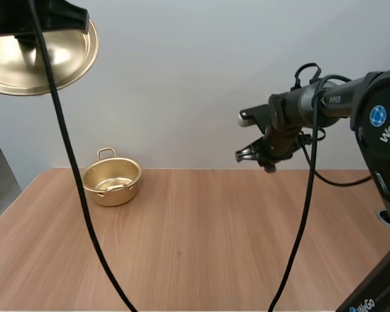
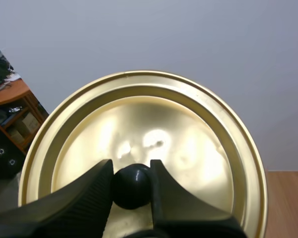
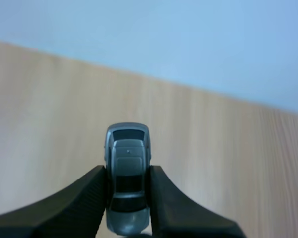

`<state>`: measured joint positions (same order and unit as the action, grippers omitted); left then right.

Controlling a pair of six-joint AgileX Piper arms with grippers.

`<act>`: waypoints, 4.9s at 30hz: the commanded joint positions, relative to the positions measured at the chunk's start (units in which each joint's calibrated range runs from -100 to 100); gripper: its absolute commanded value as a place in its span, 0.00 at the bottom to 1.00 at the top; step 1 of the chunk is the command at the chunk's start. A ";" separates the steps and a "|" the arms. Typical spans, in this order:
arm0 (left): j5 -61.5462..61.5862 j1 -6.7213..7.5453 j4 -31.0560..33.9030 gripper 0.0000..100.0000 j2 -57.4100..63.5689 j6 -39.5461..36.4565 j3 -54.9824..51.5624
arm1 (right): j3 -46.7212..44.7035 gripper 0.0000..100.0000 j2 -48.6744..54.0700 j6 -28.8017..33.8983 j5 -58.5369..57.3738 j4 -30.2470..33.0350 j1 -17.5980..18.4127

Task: Open the pot, put the car inside, and close it

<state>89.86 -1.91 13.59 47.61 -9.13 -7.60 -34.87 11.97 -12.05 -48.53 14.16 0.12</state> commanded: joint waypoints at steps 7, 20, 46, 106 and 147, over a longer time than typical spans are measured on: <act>10.14 0.00 -0.05 0.00 15.16 -0.02 0.07 | 11.86 0.00 -0.61 -1.00 8.33 -3.15 13.26; 10.14 0.00 -0.05 0.00 21.28 3.38 0.18 | 24.64 0.00 -16.62 -1.47 8.89 -3.15 21.80; 10.14 0.00 -0.05 0.00 21.39 3.57 0.32 | 56.43 0.00 -44.90 -4.01 0.42 -1.76 27.58; -10.16 -2.25 4.46 0.00 7.07 4.10 -18.48 | 59.87 0.00 -17.62 14.86 -28.58 15.49 15.53; -65.05 -2.25 2.96 0.00 -49.13 -3.48 -23.62 | 59.87 0.00 28.88 1.57 -51.47 18.15 8.49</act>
<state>24.08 -4.13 16.60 -1.29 -12.62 -31.57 25.02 40.80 -10.51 -99.95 32.36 8.66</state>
